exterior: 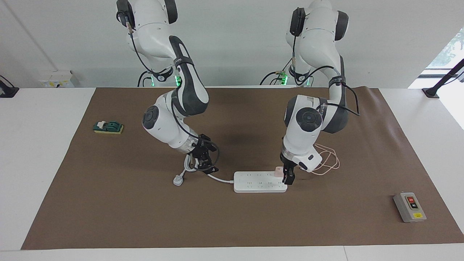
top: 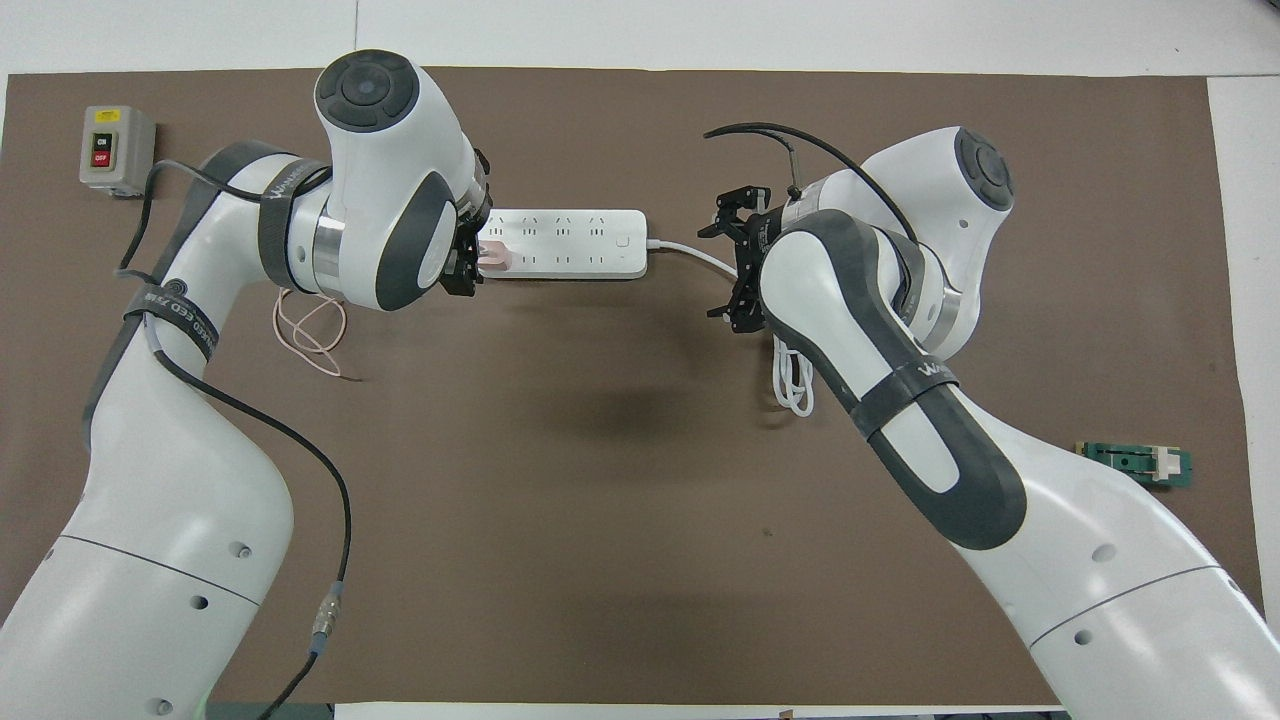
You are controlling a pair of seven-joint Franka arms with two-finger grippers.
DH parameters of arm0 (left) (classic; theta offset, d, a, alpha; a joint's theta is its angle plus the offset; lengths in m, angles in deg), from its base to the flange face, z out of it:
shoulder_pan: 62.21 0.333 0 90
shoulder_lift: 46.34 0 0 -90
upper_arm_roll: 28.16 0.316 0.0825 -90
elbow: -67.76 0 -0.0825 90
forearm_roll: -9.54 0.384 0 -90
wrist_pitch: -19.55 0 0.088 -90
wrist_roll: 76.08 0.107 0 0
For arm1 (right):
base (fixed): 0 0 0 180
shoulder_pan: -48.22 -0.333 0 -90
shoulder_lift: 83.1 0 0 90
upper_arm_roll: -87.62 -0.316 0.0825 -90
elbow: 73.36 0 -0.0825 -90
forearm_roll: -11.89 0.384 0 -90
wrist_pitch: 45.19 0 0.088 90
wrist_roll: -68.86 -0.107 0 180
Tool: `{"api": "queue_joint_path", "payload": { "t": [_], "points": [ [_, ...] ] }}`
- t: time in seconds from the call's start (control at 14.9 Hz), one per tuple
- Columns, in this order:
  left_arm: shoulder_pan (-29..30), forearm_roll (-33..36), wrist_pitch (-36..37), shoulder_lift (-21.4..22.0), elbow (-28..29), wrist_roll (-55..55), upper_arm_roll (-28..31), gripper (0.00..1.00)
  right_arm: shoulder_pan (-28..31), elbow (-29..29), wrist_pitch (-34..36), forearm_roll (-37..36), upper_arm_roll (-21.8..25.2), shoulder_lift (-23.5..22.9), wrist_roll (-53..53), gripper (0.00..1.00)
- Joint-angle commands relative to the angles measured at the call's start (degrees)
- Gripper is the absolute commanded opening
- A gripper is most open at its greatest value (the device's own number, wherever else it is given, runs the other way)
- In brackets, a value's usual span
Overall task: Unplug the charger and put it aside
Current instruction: 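Grasp the pink charger with the left gripper while the right gripper grips the strip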
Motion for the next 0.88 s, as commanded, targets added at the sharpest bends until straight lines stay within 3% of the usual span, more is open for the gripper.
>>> {"api": "queue_joint_path", "payload": {
  "t": [0.0,0.13,0.54,0.81],
  "points": [
    [-1.36,-0.63,-1.65,2.83,4.39,-0.73,1.18,1.00,-0.18,3.28,-0.54,4.12,-0.01,-3.58,2.32,1.00],
    [-1.53,-0.63,-2.43,3.44,5.79,-0.91,1.27,1.00,-0.53,3.46,-0.71,7.92,-0.01,-4.12,3.98,1.00],
    [-1.97,-0.63,-4.28,4.06,7.81,-1.61,1.27,1.00,-2.37,8.28,-3.88,8.10,-0.01,-9.12,4.51,1.00],
    [-2.15,-0.54,-7.00,4.94,10.80,-1.35,1.36,0.98,-2.46,11.01,-4.84,11.97,-0.01,-11.50,4.52,1.00]
  ]
}}
